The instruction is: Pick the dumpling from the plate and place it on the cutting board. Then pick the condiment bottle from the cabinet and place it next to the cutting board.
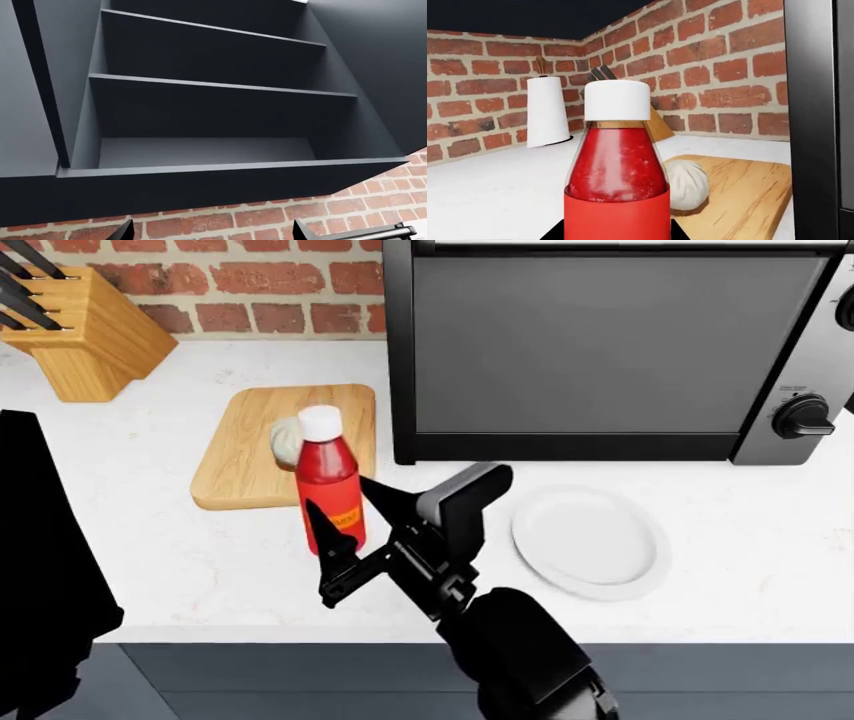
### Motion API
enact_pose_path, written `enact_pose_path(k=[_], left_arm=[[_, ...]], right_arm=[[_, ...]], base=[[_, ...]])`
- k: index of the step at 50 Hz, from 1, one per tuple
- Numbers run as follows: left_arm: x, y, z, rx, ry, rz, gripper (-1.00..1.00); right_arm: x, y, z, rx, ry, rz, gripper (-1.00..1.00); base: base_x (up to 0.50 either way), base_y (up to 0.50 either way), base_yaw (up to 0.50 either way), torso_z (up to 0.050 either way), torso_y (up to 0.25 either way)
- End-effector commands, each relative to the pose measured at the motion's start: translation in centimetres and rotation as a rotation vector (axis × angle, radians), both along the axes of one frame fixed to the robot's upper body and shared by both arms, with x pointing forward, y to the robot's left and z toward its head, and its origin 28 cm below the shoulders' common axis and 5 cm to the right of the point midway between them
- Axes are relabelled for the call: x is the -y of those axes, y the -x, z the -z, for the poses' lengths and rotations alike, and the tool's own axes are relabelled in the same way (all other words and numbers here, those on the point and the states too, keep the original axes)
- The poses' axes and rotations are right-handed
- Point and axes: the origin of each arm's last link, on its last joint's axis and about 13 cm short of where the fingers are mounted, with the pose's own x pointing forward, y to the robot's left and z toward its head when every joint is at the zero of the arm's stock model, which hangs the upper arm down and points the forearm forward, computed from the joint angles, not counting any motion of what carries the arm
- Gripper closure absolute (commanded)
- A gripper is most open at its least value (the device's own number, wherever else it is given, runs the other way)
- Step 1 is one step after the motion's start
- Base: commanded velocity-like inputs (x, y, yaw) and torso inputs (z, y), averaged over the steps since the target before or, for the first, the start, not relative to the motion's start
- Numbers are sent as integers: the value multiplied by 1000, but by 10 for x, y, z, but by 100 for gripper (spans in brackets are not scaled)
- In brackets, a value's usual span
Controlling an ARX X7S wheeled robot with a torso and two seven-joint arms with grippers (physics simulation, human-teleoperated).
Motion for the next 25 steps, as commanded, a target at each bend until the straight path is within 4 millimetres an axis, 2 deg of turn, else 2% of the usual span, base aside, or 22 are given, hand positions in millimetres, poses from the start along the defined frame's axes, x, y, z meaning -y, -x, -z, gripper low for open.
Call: enact_pose_path(k=[1,5,6,25], left_arm=[[0,0,0,0,-1,-2,-100],[0,1,0,0,-1,-3,-100],[0,1,0,0,-1,-5,-100],[0,0,0,4,-2,-6,-100]], right_arm=[[-2,-2,1,26,1,9,100],[-2,-2,1,25,2,8,100],[-2,-2,1,24,5,14,-100],[-3,0,0,11,7,14,-100]], base=[[0,0,0,0,0],[0,0,0,0,0],[0,0,0,0,0],[0,0,0,0,0]])
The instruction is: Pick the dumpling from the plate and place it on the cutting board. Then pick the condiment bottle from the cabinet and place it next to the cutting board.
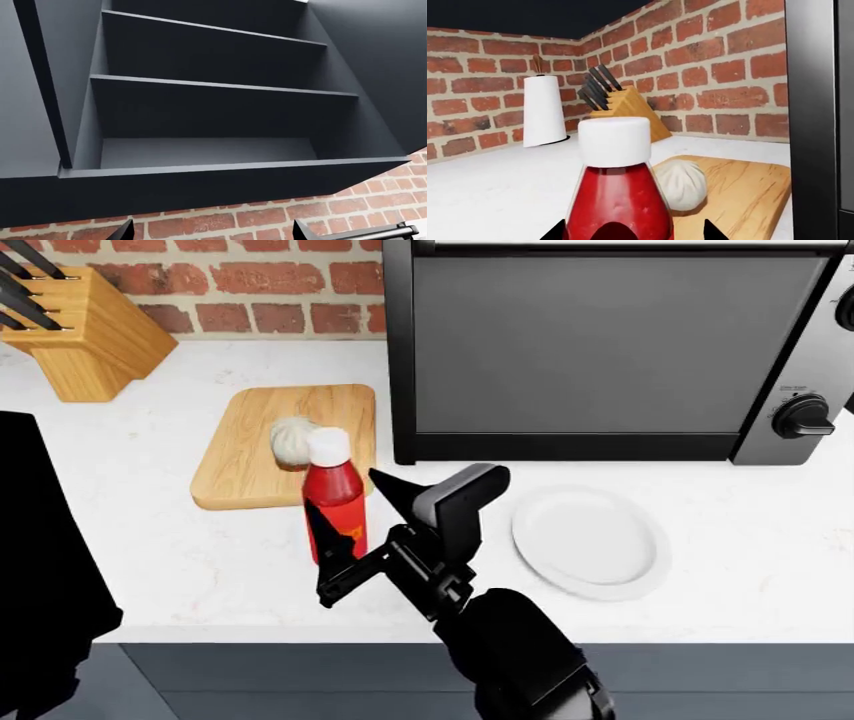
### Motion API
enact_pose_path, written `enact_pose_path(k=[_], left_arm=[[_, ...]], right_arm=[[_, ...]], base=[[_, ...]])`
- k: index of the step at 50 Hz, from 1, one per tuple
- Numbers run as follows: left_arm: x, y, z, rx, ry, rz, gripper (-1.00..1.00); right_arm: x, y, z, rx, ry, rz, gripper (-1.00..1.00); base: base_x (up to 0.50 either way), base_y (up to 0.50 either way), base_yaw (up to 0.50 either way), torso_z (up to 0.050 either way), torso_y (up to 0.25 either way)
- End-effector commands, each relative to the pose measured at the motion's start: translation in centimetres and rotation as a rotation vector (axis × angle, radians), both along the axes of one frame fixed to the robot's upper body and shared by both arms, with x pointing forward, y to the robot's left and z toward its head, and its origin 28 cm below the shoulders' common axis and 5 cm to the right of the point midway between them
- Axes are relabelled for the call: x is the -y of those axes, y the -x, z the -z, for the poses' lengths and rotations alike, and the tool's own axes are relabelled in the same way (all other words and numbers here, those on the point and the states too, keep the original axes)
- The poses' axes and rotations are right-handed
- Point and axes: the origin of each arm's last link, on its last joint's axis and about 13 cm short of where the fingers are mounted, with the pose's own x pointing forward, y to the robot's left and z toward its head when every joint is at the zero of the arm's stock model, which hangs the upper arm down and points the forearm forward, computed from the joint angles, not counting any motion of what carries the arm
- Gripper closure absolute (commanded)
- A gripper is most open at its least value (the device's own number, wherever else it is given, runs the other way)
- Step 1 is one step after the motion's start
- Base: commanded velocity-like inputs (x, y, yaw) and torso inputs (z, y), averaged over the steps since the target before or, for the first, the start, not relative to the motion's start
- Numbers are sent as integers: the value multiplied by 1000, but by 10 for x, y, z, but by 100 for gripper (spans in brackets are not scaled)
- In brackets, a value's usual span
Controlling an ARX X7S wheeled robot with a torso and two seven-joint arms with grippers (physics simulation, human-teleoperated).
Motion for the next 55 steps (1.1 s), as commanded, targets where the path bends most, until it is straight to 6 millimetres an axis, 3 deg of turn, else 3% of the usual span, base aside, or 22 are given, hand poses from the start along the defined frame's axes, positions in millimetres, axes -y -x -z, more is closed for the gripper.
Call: enact_pose_path(k=[1,16,30,55], left_arm=[[0,0,-1,3,-1,1,-100],[1,-1,-1,6,-1,2,-100],[1,0,-1,9,1,1,-100],[2,0,-2,7,-5,7,-100]], right_arm=[[0,1,-2,2,0,0,-100],[4,38,-38,81,-60,-75,-100],[15,60,-70,172,-117,-58,-100],[32,71,-104,298,-171,-4,-100]], base=[[0,0,0,0,0],[0,0,0,0,0],[0,0,0,0,0],[0,0,0,0,0]])
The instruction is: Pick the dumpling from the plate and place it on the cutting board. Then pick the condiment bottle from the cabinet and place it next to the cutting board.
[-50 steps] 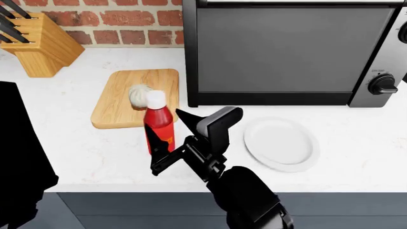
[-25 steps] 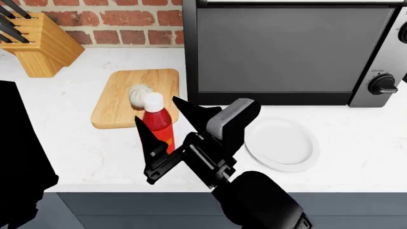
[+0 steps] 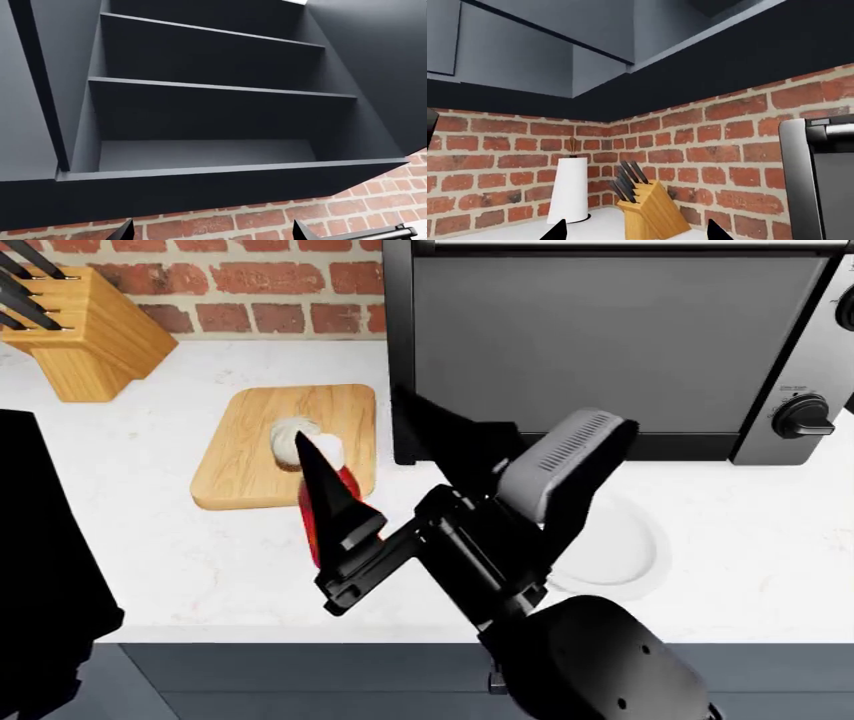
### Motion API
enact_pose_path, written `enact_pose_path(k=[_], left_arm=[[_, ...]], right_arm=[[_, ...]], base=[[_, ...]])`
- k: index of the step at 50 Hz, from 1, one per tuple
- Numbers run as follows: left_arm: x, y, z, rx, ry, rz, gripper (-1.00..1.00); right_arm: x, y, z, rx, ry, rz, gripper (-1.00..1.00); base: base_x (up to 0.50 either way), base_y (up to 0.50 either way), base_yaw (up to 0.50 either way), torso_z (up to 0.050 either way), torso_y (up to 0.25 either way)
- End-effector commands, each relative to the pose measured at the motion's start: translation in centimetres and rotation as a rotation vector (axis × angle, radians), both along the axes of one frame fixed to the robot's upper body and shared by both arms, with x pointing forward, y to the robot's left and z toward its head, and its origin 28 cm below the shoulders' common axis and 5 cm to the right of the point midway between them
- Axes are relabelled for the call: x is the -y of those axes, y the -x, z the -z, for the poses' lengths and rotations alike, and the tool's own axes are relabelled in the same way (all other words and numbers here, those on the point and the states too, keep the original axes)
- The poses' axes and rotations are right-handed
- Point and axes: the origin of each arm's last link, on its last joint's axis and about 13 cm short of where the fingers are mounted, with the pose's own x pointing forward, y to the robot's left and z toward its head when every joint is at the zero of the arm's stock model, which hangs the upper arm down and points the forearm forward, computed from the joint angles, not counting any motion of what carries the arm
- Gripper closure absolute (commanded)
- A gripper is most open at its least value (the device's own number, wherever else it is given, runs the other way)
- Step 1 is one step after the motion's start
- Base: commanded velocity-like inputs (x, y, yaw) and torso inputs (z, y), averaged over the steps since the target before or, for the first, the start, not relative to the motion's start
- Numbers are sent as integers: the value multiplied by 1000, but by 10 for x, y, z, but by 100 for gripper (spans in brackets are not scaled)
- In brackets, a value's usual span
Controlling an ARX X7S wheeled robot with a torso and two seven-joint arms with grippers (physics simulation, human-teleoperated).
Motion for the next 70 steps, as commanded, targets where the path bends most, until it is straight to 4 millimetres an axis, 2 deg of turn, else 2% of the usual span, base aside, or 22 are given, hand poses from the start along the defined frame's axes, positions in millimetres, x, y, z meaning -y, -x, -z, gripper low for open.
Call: enact_pose_path(k=[1,9,21,32,45,54,62,63,64,65,66,67,68,70], left_arm=[[1,-1,0,-1,-2,5,-100],[3,-5,3,-19,-3,12,-100],[9,-17,8,-49,9,21,-100],[11,-19,8,-54,32,31,-100],[12,-21,4,-38,49,36,-100],[13,-23,6,-41,53,37,-100],[12,-24,8,-42,63,34,-100],[12,-25,9,-42,66,33,-100],[12,-25,9,-42,68,33,-100],[12,-24,9,-43,70,32,-100],[11,-24,9,-43,72,32,-100],[11,-23,9,-43,75,30,-100],[10,-23,9,-43,78,28,-100],[9,-21,9,-44,85,23,-100]], right_arm=[[9,9,-16,61,-27,28,-100],[29,19,-23,130,-44,110,-100],[52,15,5,210,-70,253,-100],[53,7,33,279,-92,368,-100],[54,6,33,345,-120,500,-100],[54,4,32,456,-152,602,-100],[55,2,31,545,-226,776,-100],[82,12,11,520,-232,829,-100],[113,23,-25,546,-294,895,-100],[131,43,-62,596,-368,920,-100],[132,66,-86,634,-396,887,-100],[128,79,-95,651,-354,898,-100],[132,75,-96,591,-301,965,-100],[141,86,-103,620,-344,1023,-100]], base=[[0,0,0,0,0],[0,0,0,0,0],[0,0,0,0,0],[0,0,0,0,0],[0,0,0,0,0],[0,0,0,0,0],[0,0,0,0,0],[0,0,0,0,0],[0,0,0,0,0],[0,0,0,0,0],[0,0,0,0,11],[0,0,0,0,0],[0,0,0,0,0],[0,0,0,0,0]])
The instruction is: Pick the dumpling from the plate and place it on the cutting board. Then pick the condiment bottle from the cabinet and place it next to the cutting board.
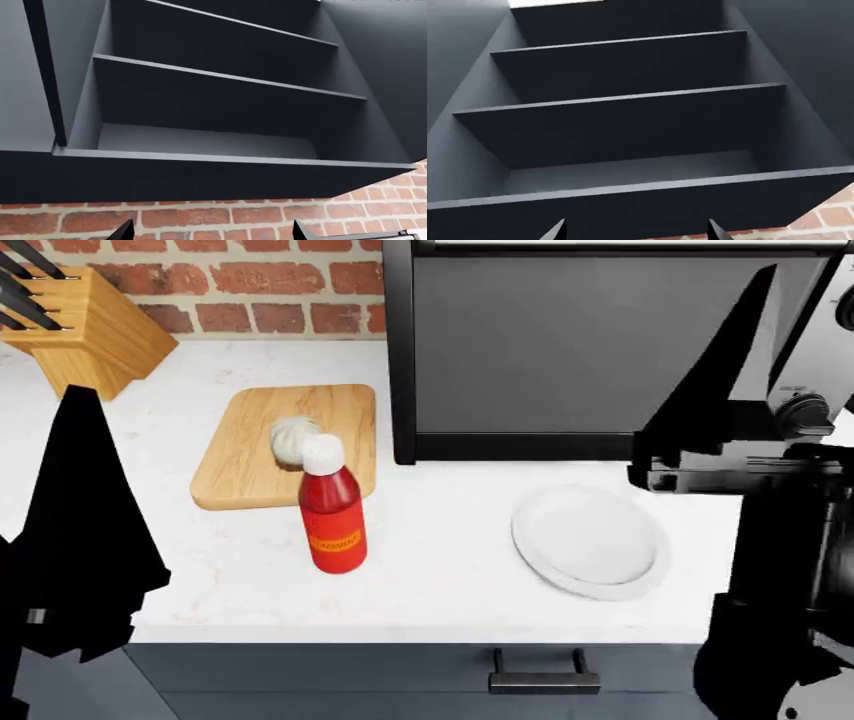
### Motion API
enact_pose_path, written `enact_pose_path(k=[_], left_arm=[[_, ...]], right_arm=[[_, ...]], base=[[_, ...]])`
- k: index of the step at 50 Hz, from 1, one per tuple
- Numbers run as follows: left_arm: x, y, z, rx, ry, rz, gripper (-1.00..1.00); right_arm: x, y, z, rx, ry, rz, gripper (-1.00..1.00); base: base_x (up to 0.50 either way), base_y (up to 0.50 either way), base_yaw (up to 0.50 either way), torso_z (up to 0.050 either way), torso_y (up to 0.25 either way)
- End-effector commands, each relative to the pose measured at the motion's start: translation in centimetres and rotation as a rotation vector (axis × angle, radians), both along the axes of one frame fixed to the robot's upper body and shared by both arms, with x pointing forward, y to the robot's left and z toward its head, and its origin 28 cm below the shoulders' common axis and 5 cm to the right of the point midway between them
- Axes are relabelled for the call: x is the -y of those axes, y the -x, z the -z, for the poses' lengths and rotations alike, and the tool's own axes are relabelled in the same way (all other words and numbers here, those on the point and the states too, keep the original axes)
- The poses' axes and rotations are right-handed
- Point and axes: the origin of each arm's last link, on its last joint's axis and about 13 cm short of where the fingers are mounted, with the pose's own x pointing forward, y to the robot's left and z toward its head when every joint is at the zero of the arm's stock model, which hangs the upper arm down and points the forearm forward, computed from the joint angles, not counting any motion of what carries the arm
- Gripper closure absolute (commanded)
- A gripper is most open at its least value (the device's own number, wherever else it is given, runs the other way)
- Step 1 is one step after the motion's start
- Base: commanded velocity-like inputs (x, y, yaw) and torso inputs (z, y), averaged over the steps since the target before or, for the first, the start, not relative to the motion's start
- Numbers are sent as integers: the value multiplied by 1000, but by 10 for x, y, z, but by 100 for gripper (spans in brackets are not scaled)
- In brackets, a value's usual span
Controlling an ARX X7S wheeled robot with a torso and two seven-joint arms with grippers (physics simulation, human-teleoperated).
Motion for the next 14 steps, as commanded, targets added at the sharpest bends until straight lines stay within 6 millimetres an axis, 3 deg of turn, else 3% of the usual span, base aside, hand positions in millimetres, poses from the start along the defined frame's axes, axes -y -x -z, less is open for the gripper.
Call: enact_pose_path(k=[1,6,14], left_arm=[[-3,2,1,-1,26,-15,-100],[-9,5,0,5,49,-48,-100],[-13,10,-6,33,82,-69,-100]], right_arm=[[44,75,-77,146,-87,234,-100],[58,92,-80,164,-111,290,-100],[57,88,-74,147,-106,308,-100]], base=[[0,0,0,0,0],[0,0,0,0,0],[0,0,0,0,0]])
